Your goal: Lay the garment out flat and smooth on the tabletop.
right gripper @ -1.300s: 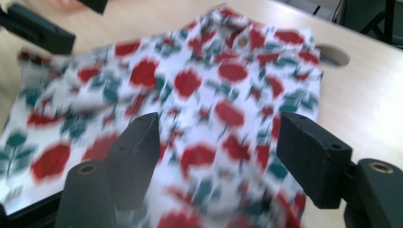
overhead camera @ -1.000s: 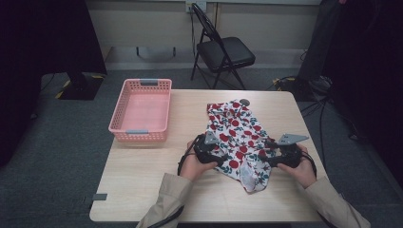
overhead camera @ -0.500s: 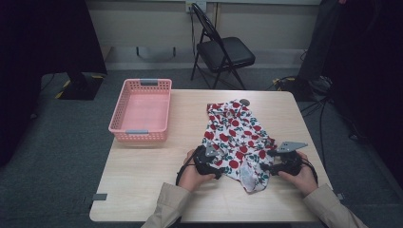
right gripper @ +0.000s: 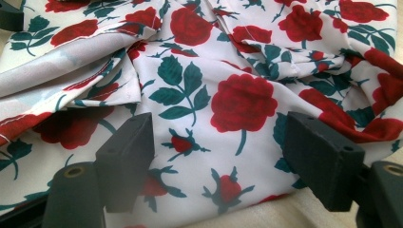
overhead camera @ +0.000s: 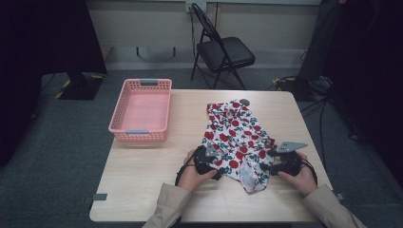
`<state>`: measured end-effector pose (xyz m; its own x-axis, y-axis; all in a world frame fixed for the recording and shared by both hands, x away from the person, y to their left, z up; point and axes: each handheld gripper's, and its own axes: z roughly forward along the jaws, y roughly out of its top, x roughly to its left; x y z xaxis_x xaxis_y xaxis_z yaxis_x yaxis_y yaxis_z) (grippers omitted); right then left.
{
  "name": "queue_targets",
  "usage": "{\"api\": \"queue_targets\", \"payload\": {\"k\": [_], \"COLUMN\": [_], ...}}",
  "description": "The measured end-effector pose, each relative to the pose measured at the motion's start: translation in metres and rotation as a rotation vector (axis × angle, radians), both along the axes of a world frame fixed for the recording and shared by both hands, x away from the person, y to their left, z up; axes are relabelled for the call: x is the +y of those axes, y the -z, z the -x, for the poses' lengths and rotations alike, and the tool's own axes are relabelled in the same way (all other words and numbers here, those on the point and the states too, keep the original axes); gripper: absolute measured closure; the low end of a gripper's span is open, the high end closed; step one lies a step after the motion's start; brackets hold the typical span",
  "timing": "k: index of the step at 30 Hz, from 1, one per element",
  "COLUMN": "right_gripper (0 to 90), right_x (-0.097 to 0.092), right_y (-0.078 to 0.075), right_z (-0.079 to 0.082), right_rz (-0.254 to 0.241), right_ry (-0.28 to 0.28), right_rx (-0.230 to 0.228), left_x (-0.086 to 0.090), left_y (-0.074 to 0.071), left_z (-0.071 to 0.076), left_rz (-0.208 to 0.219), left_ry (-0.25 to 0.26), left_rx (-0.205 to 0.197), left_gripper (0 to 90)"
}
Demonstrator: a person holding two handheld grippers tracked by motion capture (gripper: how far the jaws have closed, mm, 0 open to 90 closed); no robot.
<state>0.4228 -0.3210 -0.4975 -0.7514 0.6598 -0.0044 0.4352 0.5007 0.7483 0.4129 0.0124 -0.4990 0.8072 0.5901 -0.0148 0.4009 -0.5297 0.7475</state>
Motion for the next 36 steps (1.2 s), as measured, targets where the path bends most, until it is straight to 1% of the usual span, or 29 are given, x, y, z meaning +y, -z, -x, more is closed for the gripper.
{"api": "queue_targets", "payload": {"k": [4,6,7,8,12,13,14,15,16,17,18,19,21,22,23,24,25,26,27,28,29,31,34,35,36], "right_gripper": [25.9,26.3,27.2,27.2,30.5,30.6,33.1,33.5,33.5,34.2,37.4,37.4,39.5,42.1,42.7,45.6,48.8,48.8,49.3,50.3,54.5,55.9,59.3,60.8,60.8], "right_x": [0.001,0.002,0.004,0.004,0.016,0.021,0.03,0.034,0.034,0.038,0.045,0.045,0.051,0.053,0.056,0.061,0.063,0.063,0.067,0.07,0.077,0.081,0.092,0.098,0.098], "right_y": [-0.002,-0.005,-0.011,-0.011,-0.025,-0.027,-0.029,-0.029,-0.029,-0.029,-0.027,-0.027,-0.024,-0.023,-0.022,-0.02,-0.019,-0.019,-0.018,-0.018,-0.017,-0.017,-0.014,-0.012,-0.012], "right_z": [-0.001,-0.003,-0.005,-0.005,-0.013,-0.017,-0.026,-0.03,-0.03,-0.035,-0.045,-0.045,-0.054,-0.059,-0.063,-0.071,-0.075,-0.075,-0.078,-0.081,-0.085,-0.087,-0.091,-0.094,-0.094], "right_rz": [0.009,0.005,-0.011,-0.011,-0.034,-0.035,-0.041,-0.041,-0.041,-0.04,-0.052,-0.052,-0.044,-0.046,-0.043,-0.032,-0.036,-0.036,-0.034,-0.024,-0.018,-0.017,-0.001,0.015,0.015], "right_ry": [-0.004,0.0,-0.005,-0.005,-0.017,-0.022,-0.032,-0.034,-0.034,-0.036,-0.039,-0.039,-0.03,-0.028,-0.028,-0.019,-0.023,-0.023,-0.025,-0.025,-0.039,-0.045,-0.06,-0.069,-0.069], "right_rx": [0.004,-0.011,-0.027,-0.027,-0.058,-0.06,-0.059,-0.058,-0.058,-0.055,-0.048,-0.048,-0.044,-0.038,-0.035,-0.038,-0.036,-0.036,-0.029,-0.035,-0.034,-0.033,-0.031,-0.027,-0.027], "left_x": [0.0,0.0,0.0,0.0,0.0,0.0,0.0,0.0,0.0,0.0,0.0,0.0,0.0,0.0,0.0,0.0,0.0,0.0,0.0,0.0,0.0,0.0,0.0,0.0,0.0], "left_y": [0.0,0.0,0.0,0.0,0.0,0.0,0.0,0.0,0.0,0.0,0.0,0.0,0.0,0.0,0.0,0.0,0.0,0.0,0.0,0.0,0.0,0.0,0.0,0.0,0.0], "left_z": [0.0,0.0,0.0,0.0,0.0,0.0,0.0,0.0,0.0,0.0,0.0,0.0,0.0,0.0,0.0,0.0,0.0,0.0,0.0,0.0,0.0,0.0,0.0,0.0,0.0], "left_rz": [0.0,0.0,0.0,0.0,0.0,0.0,0.0,0.0,0.0,0.0,-0.001,-0.001,-0.001,-0.001,-0.001,0.0,0.0,0.0,0.0,-0.001,0.0,0.0,0.0,0.0,0.0], "left_ry": [0.001,0.001,0.001,0.001,0.001,0.001,0.001,0.001,0.001,0.001,0.001,0.001,0.001,0.001,0.001,0.001,0.001,0.001,0.001,0.001,0.001,0.001,0.001,0.001,0.001], "left_rx": [0.0,0.0,-0.001,0.0,0.0,-0.001,-0.001,0.0,-0.001,0.0,-0.001,-0.001,-0.001,0.0,0.0,0.0,0.0,0.0,0.0,0.0,0.0,0.0,0.0,0.0,0.0], "left_gripper": [15.9,15.9,15.9,15.9,15.9,15.9,15.9,15.9,15.9,15.9,15.9,15.9,15.9,15.9,15.9,15.9,15.9,15.9,15.9,15.9,15.9,15.9,15.9,15.9,15.9]}}
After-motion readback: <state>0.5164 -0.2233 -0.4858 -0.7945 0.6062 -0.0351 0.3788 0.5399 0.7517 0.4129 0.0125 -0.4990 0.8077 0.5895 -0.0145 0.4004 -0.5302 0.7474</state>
